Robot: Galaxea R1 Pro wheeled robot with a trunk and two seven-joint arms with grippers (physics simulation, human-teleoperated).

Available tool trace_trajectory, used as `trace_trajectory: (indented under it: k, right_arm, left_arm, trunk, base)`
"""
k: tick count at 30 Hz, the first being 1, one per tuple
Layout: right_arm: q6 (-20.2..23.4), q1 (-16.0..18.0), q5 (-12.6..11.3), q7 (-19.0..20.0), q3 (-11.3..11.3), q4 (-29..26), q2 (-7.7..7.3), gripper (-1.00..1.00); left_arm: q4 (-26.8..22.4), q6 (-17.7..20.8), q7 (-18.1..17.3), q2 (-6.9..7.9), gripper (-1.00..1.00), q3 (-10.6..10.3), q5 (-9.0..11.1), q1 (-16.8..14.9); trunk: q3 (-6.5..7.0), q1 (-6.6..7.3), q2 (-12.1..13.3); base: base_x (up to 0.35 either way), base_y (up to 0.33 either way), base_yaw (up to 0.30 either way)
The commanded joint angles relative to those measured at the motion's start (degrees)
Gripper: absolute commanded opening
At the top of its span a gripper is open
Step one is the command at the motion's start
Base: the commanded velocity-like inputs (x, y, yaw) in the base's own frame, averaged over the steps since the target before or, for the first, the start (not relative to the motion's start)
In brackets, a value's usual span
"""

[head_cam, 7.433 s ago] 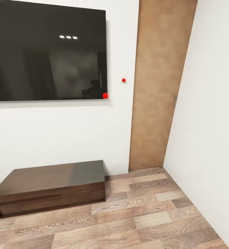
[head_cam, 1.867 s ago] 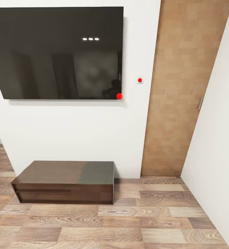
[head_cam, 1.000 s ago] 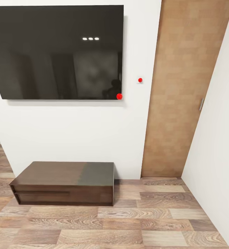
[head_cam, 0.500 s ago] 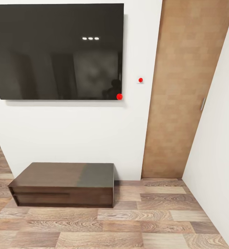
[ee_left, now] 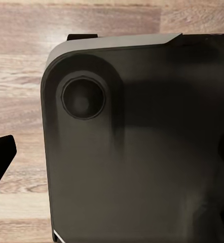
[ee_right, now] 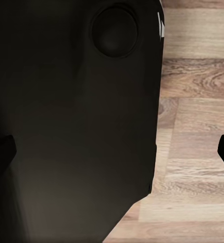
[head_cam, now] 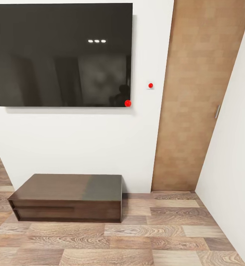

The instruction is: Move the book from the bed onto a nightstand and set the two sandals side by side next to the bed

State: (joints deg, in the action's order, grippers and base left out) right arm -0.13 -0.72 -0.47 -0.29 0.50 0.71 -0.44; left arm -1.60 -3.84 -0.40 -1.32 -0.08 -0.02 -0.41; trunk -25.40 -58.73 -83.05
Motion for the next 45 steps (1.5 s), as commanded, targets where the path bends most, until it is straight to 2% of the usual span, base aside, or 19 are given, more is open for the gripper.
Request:
trace_trajectory:
  k: [1, 19, 36, 45]
  right_arm:
    - [0.0, 0.0, 0.0, 0.0, 0.1, 0.0, 0.00, 1.00]
    - [0.0, 0.0, 0.0, 0.3, 0.2, 0.0, 0.08, 1.00]
    - [0.0, 0.0, -0.1, 0.1, -0.1, -0.6, -0.59, 1.00]
    - [-0.1, 0.0, -0.3, 0.2, -0.1, -1.0, 0.11, 1.00]
  left_arm:
    - [0.1, -0.2, 0.0, 0.00, 1.00, 0.0, 0.0, 0.0]
    - [0.0, -0.2, 0.0, 0.00, 1.00, 0.0, 0.0, 0.0]
    - [0.0, -0.2, 0.0, 0.14, 1.00, -0.1, -0.1, 0.0]
    - [-0.2, -0.1, 0.0, 0.30, 1.00, -0.2, -0.1, -0.1]
  trunk:
    - [-0.04, 0.00, 0.0]
    - [-0.04, 0.00, 0.0]
    - [-0.04, 0.00, 0.0]
    - [-0.04, 0.00, 0.0]
  base:
    - [0.006, 0.000, 0.000]
    - [0.001, 0.000, 0.000]
    - [0.000, 0.000, 0.000]
    - [0.000, 0.000, 0.000]
